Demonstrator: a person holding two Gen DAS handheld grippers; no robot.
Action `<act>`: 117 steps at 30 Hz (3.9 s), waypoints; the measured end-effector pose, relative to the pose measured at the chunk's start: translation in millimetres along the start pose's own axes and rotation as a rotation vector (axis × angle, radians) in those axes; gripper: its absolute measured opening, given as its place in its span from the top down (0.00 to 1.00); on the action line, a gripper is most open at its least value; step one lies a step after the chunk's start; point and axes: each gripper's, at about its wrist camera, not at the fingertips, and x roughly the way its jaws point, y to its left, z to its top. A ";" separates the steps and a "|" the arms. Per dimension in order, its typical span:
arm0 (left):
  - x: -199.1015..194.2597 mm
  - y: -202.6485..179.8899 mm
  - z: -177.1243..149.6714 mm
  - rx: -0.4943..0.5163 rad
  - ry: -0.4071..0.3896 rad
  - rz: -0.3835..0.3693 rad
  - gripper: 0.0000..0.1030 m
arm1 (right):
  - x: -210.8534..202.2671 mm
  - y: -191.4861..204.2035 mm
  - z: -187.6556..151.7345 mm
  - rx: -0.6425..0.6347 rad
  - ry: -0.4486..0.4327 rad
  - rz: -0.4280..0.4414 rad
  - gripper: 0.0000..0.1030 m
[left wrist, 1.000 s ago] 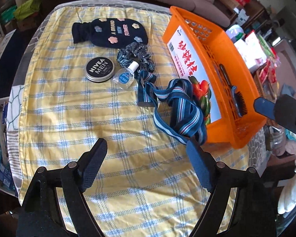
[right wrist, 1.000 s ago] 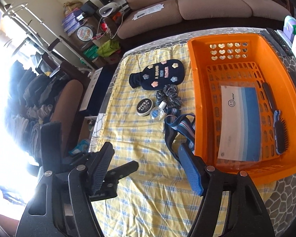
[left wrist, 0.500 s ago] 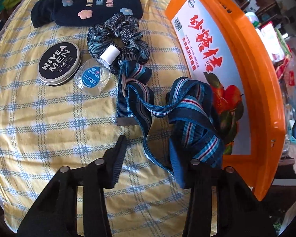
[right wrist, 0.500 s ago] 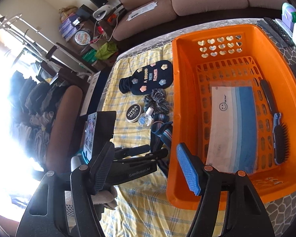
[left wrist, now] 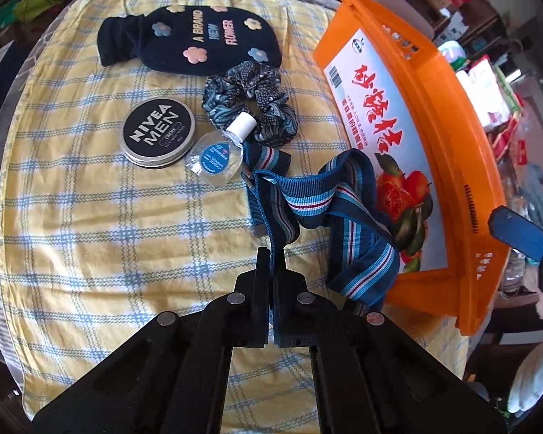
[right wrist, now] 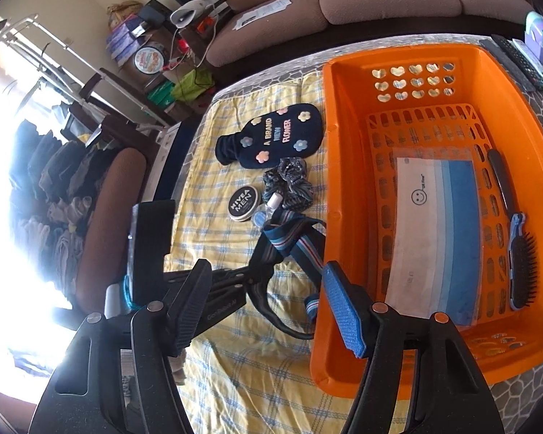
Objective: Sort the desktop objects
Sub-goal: 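Grasp the blue striped strap with the left gripper, then lift the strap with the left gripper while the right gripper grasps its loose end, then raise the strap with both grippers toward the orange basket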
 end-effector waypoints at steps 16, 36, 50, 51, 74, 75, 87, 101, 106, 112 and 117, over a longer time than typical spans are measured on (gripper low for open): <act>-55.1 79.3 -11.4 -0.068 -0.065 0.020 0.99 | 64.4 57.4 -12.8 -0.116 0.097 -0.062 0.46; -57.5 119.2 -38.1 -0.093 -0.114 -0.119 0.99 | 141.5 56.1 29.6 0.123 0.062 -0.014 0.46; -49.0 124.2 -41.4 -0.070 -0.113 -0.141 0.99 | 170.6 37.7 41.6 0.186 0.090 -0.067 0.79; -49.5 124.6 -41.3 -0.072 -0.114 -0.149 0.99 | 172.8 38.2 41.3 0.182 0.095 -0.066 0.80; -46.6 123.7 -39.5 -0.065 -0.113 -0.144 0.99 | 196.3 57.0 32.1 0.129 0.139 -0.025 0.83; -46.6 124.4 -39.0 -0.070 -0.115 -0.155 0.99 | 196.8 54.3 30.2 0.148 0.136 0.042 0.85; -48.4 121.7 -37.9 -0.067 -0.134 -0.171 0.99 | 172.1 63.4 40.2 0.261 -0.082 0.627 0.85; -95.0 130.1 -26.4 -0.115 -0.277 -0.214 0.99 | 137.4 73.9 44.7 0.253 -0.119 0.749 0.85; -116.4 119.3 -16.8 -0.104 -0.291 -0.197 0.99 | 109.9 67.9 46.5 0.225 -0.137 0.741 0.85; -148.3 79.4 -7.1 -0.060 -0.323 -0.211 0.99 | 70.8 53.7 46.0 0.209 -0.174 0.738 0.85; -177.8 30.5 5.9 -0.016 -0.356 -0.238 0.99 | 25.7 39.2 48.6 0.192 -0.218 0.724 0.85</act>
